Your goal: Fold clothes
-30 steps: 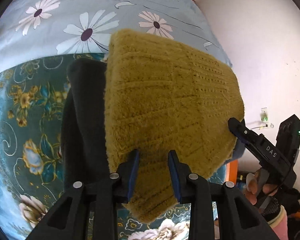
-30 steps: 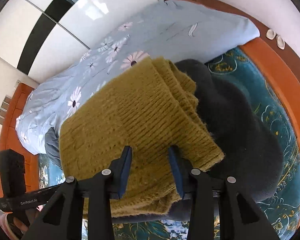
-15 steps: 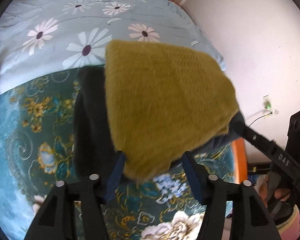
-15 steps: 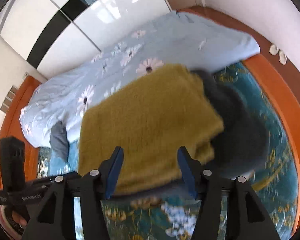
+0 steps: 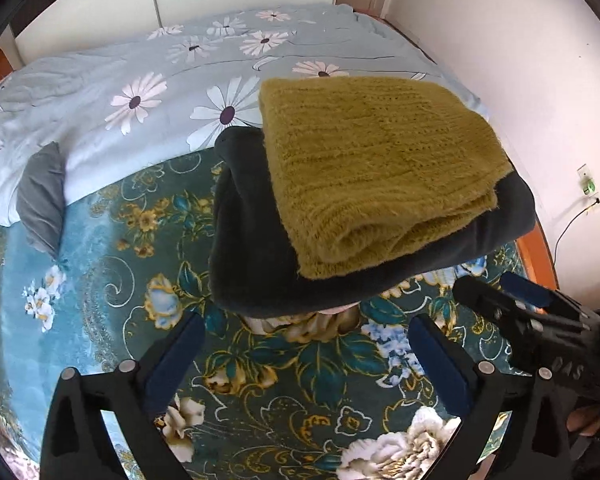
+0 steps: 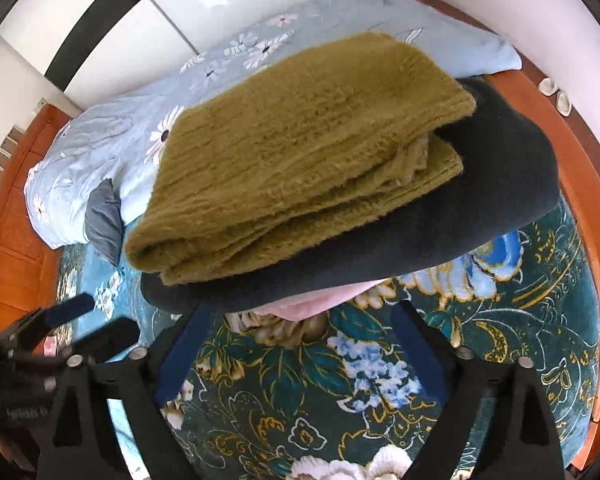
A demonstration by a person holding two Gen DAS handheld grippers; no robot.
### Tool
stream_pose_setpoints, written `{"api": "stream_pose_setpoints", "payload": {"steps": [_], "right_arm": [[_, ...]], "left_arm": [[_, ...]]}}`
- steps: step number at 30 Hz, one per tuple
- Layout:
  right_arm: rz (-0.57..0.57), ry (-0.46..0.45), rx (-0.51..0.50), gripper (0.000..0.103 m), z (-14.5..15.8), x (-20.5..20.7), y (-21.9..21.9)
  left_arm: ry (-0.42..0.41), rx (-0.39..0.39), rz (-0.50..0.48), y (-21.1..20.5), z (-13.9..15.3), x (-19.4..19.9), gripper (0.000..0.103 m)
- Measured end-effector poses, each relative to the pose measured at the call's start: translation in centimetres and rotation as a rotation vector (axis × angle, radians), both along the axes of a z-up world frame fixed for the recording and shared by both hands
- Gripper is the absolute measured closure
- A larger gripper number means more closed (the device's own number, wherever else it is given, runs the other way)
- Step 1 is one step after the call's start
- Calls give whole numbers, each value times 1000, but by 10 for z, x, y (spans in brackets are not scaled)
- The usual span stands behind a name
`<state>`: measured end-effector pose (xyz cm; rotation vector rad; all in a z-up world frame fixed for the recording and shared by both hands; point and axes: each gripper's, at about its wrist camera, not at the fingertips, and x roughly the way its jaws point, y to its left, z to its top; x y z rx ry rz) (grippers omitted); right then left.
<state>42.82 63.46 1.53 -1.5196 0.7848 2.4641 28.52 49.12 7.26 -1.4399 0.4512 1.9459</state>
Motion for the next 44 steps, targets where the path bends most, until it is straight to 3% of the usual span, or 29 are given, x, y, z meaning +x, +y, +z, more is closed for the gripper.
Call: {"api": "stream_pose_setpoints", "payload": {"steps": [8,15,20,29,40,44], "right_arm": [[-32,21,70,7,0,3,-6],[-4,-39,74,7,-14,1,-12],[10,-80,85,7,-24,-7,-13],[31,-77,84,7,-21,-29,-14],[-38,-104,74,7,-29,-15,12],[-26,-111,56,7,-31,-15,9]], "left_arm": [[-4,6,38,-16,16,9,0],[-48,-3,107,-31,14,6,0],[7,-50,130,-34,14,7,0],[11,-46,200,-30,8,2,0],[-34,-121,66,10,-15,20,0],[-2,-102,34,16,-10,23,0]]}}
